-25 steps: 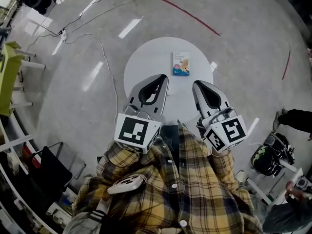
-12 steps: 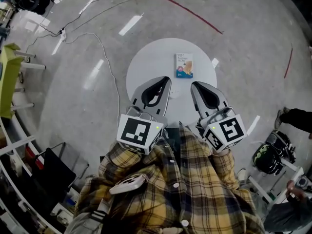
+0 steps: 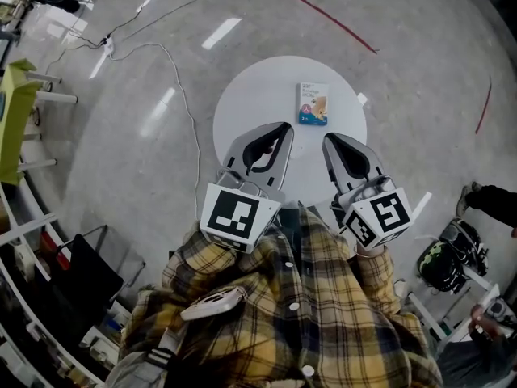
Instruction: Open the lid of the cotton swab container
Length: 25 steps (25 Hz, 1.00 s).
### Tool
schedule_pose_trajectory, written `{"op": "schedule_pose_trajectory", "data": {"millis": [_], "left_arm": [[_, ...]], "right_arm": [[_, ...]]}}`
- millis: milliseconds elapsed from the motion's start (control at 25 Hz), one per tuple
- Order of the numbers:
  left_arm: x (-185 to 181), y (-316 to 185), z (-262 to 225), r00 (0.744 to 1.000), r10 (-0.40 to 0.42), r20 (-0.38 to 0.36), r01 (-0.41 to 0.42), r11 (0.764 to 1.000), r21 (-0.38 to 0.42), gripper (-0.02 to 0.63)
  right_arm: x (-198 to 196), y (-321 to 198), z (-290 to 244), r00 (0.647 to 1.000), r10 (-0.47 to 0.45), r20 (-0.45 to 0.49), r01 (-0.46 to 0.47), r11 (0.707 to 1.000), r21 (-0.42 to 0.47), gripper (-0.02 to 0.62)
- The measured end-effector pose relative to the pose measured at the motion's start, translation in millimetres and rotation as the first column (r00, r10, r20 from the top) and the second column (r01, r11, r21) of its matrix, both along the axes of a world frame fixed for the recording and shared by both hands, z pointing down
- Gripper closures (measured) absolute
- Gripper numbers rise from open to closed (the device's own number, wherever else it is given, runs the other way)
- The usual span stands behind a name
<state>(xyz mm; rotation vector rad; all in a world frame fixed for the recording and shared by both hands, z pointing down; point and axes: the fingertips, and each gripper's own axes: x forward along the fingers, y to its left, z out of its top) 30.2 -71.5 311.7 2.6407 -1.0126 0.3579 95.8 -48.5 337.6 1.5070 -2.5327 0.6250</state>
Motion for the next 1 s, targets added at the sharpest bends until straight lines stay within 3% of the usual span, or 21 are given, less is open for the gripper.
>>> {"op": "schedule_pose_trajectory", "data": {"millis": [280,1000], "left_arm": [[2.4,6.8,34.7,0.998,0.023,0.063,-0.021,0.999,-0.042,0.586],[3.8,15.8,148.9,0.988,0.060,0.144,-0.037,0.988,-0.153,0.586]], "right_arm": [[1.7,-1.6,23.6,1.000,0.003,0.012,-0.002,0.999,-0.038,0.578],[3.4,-6.1,117.0,0.998,-0.054,-0.016,0.050,0.984,-0.173,0.578]]}}
